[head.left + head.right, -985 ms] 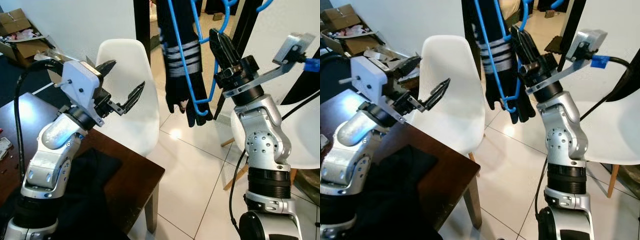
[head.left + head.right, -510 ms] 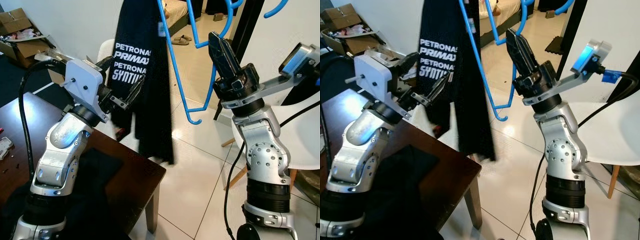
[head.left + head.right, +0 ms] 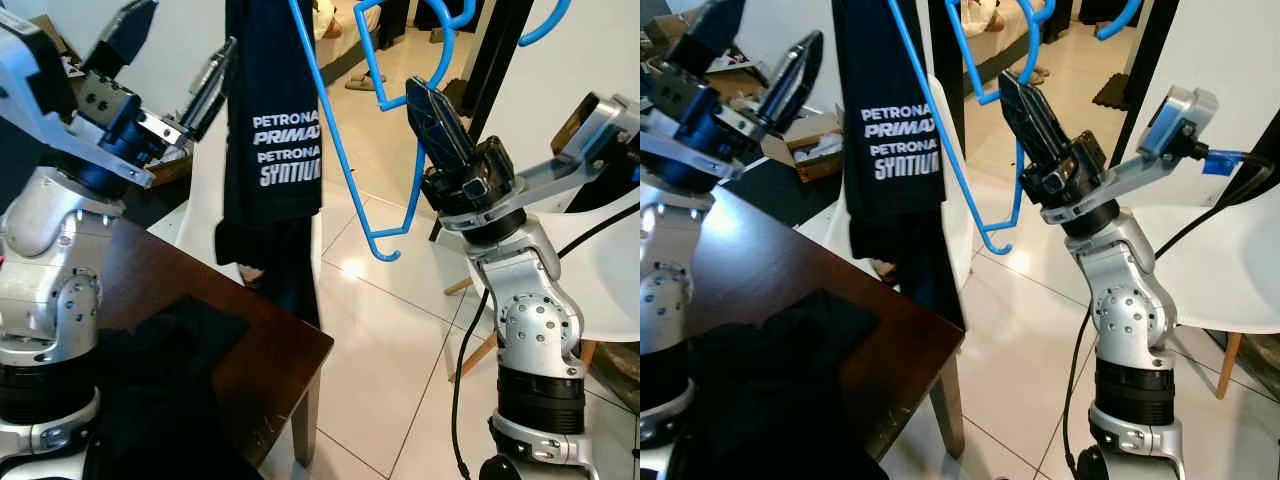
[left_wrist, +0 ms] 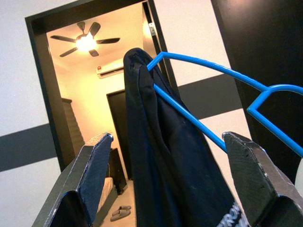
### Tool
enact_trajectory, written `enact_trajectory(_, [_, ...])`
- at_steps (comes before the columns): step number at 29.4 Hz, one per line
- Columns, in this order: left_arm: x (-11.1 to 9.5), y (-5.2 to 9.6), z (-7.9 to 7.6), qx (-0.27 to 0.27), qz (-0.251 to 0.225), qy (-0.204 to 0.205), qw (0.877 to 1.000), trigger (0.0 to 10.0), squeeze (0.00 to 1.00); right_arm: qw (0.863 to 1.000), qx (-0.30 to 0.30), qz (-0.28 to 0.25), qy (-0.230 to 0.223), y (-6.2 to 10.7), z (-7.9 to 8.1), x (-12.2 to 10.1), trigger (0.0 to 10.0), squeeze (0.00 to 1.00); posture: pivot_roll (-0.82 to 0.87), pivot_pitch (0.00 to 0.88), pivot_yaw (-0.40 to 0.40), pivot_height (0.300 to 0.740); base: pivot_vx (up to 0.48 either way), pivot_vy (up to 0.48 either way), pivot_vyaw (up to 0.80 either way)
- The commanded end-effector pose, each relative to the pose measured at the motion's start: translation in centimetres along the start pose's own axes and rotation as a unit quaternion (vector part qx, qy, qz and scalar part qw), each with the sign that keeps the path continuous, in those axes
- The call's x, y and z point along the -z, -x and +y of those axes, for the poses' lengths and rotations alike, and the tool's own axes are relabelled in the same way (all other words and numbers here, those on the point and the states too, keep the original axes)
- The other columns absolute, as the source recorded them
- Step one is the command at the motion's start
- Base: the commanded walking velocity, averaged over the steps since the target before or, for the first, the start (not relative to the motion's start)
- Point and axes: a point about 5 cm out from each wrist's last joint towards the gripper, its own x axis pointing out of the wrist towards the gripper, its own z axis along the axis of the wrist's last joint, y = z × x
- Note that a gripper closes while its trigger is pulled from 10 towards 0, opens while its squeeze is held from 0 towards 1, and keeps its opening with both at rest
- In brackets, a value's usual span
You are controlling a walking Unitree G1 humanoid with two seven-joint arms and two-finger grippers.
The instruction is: Hang hanger
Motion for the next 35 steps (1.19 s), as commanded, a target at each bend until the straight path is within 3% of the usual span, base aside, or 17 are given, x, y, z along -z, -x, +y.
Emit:
enact_trajectory(1, [-0.5,-0.1,0.4,0.004,-0.001,-0.013,1.0,10.0,0.0,0.999,-0.038,-0.009,0.004,-0.2,1.1,-0.5,10.0,0.0,0.05,0.105,0.01,0.74,0.0,0.0,0.0])
enact_trajectory(10, [0.5,-0.3,1.4,-0.015,0.022,-0.041,0.999,10.0,0.0,0.996,-0.09,0.01,-0.004,0.2,2.4,-0.6,10.0,0.0,0.05,0.106,0.009,0.74,0.0,0.0,0.0])
enact_trajectory(22, [0.7,-0.9,1.7,-0.036,0.019,-0.044,0.998,10.0,0.0,0.995,-0.097,0.012,-0.007,0.4,2.8,-0.6,10.0,0.0,0.04,0.109,0.016,0.74,0.0,0.0,0.0])
enact_trajectory(26, [1.1,-1.0,1.9,-0.048,0.033,-0.068,0.996,10.0,0.0,0.995,-0.1,0.012,-0.009,0.4,3.0,-0.6,10.0,0.0,0.04,0.107,0.018,0.74,0.0,0.0,0.0])
enact_trajectory(27, [1.3,-1.0,2.0,-0.054,0.039,-0.08,0.995,9.6,0.0,0.995,-0.1,0.013,-0.008,0.5,3.0,-0.6,10.0,0.0,0.04,0.107,0.018,0.74,0.0,0.0,0.0])
enact_trajectory(28, [1.3,-1.0,2.1,-0.056,0.038,-0.082,0.994,2.1,0.0,0.995,-0.098,0.013,-0.008,0.5,3.0,-0.6,10.0,0.0,0.04,0.107,0.018,0.74,0.0,0.0,0.0])
enact_trajectory(29, [1.3,-1.0,1.9,-0.051,0.037,-0.078,0.995,0.0,0.0,0.995,-0.097,0.013,-0.007,0.5,3.0,-0.6,10.0,0.0,0.04,0.107,0.018,0.74,0.0,0.0,0.0])
enact_trajectory(35, [1.5,-1.0,1.4,-0.034,0.037,-0.064,0.997,0.0,0.0,0.995,-0.094,0.011,-0.006,0.5,2.9,-0.5,10.0,0.0,0.04,0.103,0.021,0.74,0.0,0.0,0.0])
